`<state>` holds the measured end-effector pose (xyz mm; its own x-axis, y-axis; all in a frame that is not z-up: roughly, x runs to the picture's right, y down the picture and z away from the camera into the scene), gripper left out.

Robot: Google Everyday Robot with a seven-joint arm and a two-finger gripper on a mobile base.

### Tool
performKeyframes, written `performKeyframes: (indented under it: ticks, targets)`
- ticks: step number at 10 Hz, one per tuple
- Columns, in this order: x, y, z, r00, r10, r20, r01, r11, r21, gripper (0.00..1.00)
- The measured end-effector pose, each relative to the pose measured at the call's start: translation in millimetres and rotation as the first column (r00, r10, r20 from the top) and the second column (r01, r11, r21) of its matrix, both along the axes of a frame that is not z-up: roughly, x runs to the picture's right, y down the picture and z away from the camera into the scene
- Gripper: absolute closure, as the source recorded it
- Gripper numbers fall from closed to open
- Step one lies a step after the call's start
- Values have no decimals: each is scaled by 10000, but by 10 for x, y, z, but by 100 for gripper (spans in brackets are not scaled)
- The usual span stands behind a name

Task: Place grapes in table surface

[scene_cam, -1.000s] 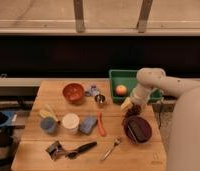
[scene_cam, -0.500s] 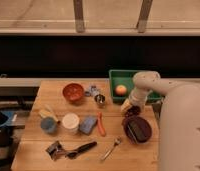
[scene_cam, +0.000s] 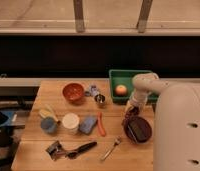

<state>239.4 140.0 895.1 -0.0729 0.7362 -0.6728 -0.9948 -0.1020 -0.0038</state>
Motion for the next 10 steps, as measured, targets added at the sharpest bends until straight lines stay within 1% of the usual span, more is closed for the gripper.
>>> performKeyframes:
  ticks: [1,2,3,4,5,6,8,9,10]
  targets:
    - [15,-19,-12,10000,56,-14,-56,10000,66,82]
    - [8,-49,-53,9998,179,83,-180,9998,100,92]
    - [-5,-85,-122,9993,271,269,-275,9995,149,97]
    - [-29,-160,-242,9981,355,511,-370,9990,270,100]
    - [-87,-282,-433,9954,406,868,-448,9979,476,100]
    - [-145,-373,-584,9926,421,1137,-496,9967,639,100]
    - [-319,-572,-956,9825,292,1842,-503,9926,1108,100]
    - [-407,-690,-1143,9750,220,2210,-554,9877,1463,100]
    - [-460,-796,-1282,9693,167,2452,-622,9819,1791,100]
